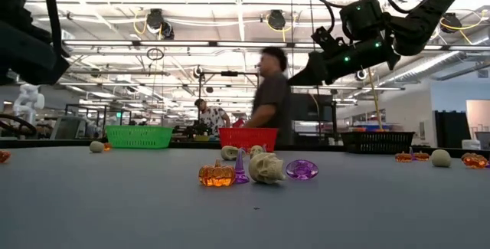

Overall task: Sort Halloween decoration
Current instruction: Put the purple witch hat toy into the green bin

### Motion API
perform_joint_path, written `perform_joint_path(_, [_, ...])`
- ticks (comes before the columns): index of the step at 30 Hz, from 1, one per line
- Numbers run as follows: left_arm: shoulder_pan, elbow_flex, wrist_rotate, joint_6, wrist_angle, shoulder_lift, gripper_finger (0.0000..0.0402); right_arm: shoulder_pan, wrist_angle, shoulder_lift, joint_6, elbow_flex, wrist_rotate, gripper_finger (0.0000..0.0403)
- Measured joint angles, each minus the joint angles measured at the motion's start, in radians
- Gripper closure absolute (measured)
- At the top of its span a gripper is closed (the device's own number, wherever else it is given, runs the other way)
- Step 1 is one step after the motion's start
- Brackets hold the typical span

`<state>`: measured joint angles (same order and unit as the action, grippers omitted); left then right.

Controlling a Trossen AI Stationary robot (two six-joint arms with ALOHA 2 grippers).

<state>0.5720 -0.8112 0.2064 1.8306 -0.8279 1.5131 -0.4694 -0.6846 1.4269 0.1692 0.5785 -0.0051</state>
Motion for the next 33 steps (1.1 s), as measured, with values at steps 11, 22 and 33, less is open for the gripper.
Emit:
perform_joint_path(11, [-0.009,0.000,0.016,-0.029,0.025,-0.005,0.0312,0.000,-0.008,0.000,-0.008,0.000,0.000,0.0403])
perform_joint_path(22, [0.017,0.035,0.051,0.079,0.055,0.007,0.0263,0.000,-0.008,0.000,-0.011,0.000,0.000,0.0403])
perform_joint_path(33, [0.018,0.071,0.052,0.098,0.063,0.013,0.0263,0.000,-0.008,0.000,-0.011,0.000,0.000,0.0403])
